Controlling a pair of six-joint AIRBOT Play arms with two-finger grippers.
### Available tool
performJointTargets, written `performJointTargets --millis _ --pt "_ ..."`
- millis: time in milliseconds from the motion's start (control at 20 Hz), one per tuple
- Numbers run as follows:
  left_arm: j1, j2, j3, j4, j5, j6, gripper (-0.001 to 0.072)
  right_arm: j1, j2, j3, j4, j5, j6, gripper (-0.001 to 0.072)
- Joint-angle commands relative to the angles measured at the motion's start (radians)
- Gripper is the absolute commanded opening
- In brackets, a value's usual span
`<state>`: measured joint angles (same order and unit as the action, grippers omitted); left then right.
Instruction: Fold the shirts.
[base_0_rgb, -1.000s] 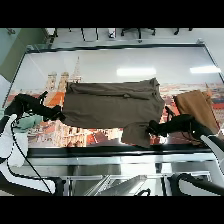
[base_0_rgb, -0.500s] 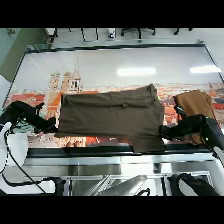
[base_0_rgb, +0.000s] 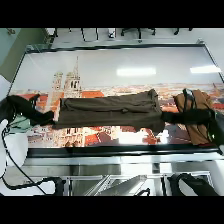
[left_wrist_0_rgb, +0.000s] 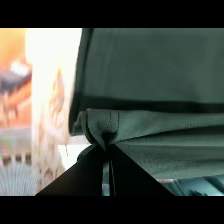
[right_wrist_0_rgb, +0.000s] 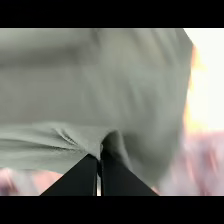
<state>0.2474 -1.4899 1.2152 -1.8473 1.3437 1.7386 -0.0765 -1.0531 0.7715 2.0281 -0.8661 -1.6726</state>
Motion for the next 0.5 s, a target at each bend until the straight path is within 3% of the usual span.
performJointTargets --millis 0,200,450 --pt "-0.076 -0.115 0.235 -0.022 -0.011 -0.034 0.0019 0.002 -0.209 0.21 0.109 0.115 -0.082 0.0019" --pt "-0.125 -0.307 0.468 -0.021 -0.018 -0.058 0.002 0.011 -0.438 0.413 0.109 0.116 -0.082 0.002" --pt "-0.147 -0.515 0.663 -0.038 -0.012 -0.066 0.002 0.03 -0.605 0.507 0.124 0.19 -0.083 0.002"
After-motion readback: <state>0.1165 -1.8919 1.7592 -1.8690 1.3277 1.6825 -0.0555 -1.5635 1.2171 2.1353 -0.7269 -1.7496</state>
